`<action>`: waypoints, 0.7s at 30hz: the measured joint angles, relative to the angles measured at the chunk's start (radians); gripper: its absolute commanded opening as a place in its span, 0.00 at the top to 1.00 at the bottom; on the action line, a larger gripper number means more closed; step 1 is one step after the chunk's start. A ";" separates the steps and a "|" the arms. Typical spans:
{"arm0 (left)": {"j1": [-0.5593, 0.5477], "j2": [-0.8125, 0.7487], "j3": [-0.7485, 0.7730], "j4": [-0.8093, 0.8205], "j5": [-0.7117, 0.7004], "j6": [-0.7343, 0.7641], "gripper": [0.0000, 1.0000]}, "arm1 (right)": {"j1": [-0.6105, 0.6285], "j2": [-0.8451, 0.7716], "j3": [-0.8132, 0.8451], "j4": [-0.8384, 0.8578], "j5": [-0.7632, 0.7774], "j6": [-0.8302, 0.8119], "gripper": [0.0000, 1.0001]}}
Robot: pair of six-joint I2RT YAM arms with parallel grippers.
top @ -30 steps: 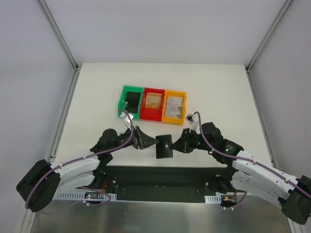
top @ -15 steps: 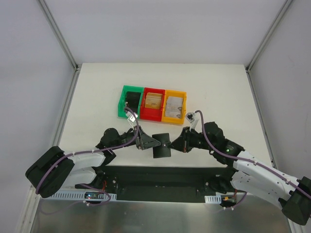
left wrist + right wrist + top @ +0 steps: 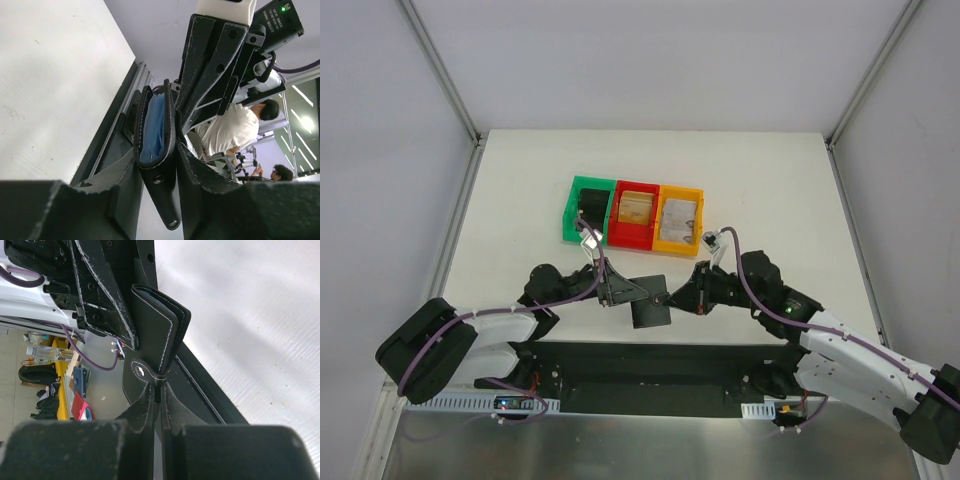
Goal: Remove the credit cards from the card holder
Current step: Open the card holder at the center of the board.
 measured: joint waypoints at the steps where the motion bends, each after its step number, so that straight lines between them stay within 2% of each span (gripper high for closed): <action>1: 0.000 0.000 0.000 0.000 0.000 -0.002 0.74 | 0.000 0.000 0.000 0.000 0.000 0.000 1.00; 2: 0.000 0.000 0.000 0.001 0.001 -0.005 0.76 | 0.000 0.000 0.000 0.000 0.000 0.000 1.00; 3: 0.000 0.000 0.000 0.002 0.002 -0.009 0.79 | 0.000 0.001 0.000 0.000 0.000 0.000 0.91; 6: 0.000 0.000 0.000 0.008 0.005 -0.018 0.87 | 0.000 0.001 0.002 -0.011 0.005 -0.005 0.54; 8: 0.000 0.000 0.000 0.008 0.005 -0.016 1.00 | 0.000 -0.003 0.019 -0.058 0.024 -0.024 0.43; 11: 0.000 -0.020 0.010 -0.019 0.003 -0.003 1.00 | 0.000 -0.019 0.089 -0.189 0.097 -0.074 0.38; 13: 0.000 -0.065 0.042 -0.119 -0.008 0.025 1.00 | 0.003 -0.026 0.160 -0.283 0.161 -0.113 0.38; 16: -0.011 -0.151 0.141 -0.375 -0.065 0.113 1.00 | 0.034 -0.023 0.264 -0.397 0.275 -0.158 0.37; 21: -0.082 -0.231 0.350 -0.779 -0.247 0.268 1.00 | 0.152 0.051 0.427 -0.546 0.489 -0.199 0.38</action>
